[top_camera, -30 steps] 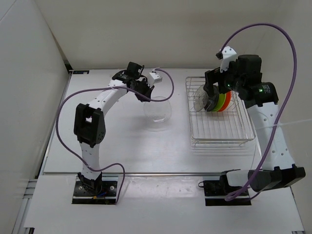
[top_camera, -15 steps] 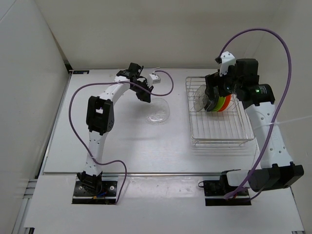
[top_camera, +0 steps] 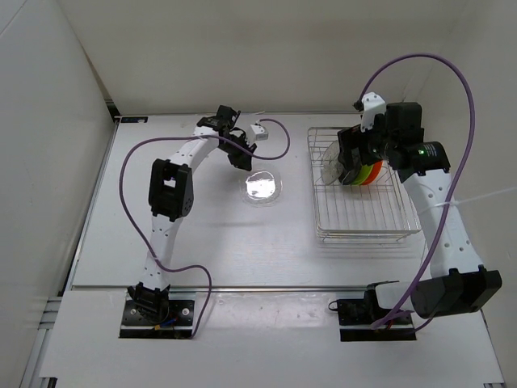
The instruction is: Unload the plates from the dish rack
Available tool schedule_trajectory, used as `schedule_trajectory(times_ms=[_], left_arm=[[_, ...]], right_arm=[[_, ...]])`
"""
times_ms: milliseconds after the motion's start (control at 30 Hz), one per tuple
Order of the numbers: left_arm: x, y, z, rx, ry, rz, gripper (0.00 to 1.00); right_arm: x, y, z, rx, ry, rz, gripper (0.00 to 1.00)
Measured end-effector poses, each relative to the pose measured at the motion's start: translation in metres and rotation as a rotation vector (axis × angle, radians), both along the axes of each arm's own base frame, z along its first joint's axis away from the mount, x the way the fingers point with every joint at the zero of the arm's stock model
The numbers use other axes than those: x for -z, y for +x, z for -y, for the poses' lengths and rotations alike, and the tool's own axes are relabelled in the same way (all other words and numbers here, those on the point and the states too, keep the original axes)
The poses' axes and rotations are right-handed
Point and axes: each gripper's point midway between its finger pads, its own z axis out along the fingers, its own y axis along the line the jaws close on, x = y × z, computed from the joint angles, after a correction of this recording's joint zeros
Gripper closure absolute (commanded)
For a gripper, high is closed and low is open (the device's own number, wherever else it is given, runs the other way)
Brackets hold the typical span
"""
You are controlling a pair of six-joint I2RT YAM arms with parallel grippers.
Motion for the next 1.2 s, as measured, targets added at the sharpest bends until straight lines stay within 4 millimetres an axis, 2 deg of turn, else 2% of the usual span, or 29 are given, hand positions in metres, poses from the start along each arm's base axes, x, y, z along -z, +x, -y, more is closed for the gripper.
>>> schedule_trajectory(times_ms=[300,500,700,800,833,900,967,1067,1100,1133,1200], left_arm=[[0.006,0.008,0.005,-0.004,-0.002,0.016,0.73],[0.000,0.010,0.010,-0.003,-0.009,0.032,0.70],[-0.006,0.016,0.014,-0.011,-0.009,0.057,0.65],[-0.009,0.015,0.011,-0.037,0.003,0.057,0.41],[-0.012,0.011,0.008,-0.048,0.011,0.049,0.00],[-0.024,0.000,0.000,-0.085,0.024,0.042,0.00],[-0.045,-0.018,-0.012,-0.128,0.039,0.042,0.00],[-0.094,-0.042,-0.030,-0.222,0.032,0.096,0.00],[-0.113,-0.049,-0.036,-0.262,0.022,0.126,0.00],[-0.134,-0.055,-0.041,-0.304,0.006,0.159,0.00],[-0.176,-0.064,-0.054,-0.391,-0.033,0.226,0.00]], right_arm=[[0.002,0.001,0.000,0.000,0.000,0.002,0.00],[0.014,-0.001,0.000,0.001,-0.005,-0.027,0.00],[0.015,0.000,0.002,0.019,-0.007,-0.027,0.00],[0.020,0.003,0.006,0.040,-0.021,-0.036,0.00],[0.022,0.005,0.007,0.049,-0.025,-0.038,0.00],[0.028,0.012,0.009,0.067,-0.033,-0.048,0.03],[0.037,0.019,0.012,0.085,-0.053,-0.071,0.03],[0.053,0.036,0.017,0.113,-0.093,-0.110,0.11],[0.057,0.042,0.017,0.118,-0.107,-0.117,0.12],[0.060,0.048,0.018,0.123,-0.123,-0.124,0.20],[0.065,0.059,0.019,0.128,-0.154,-0.130,0.25]])
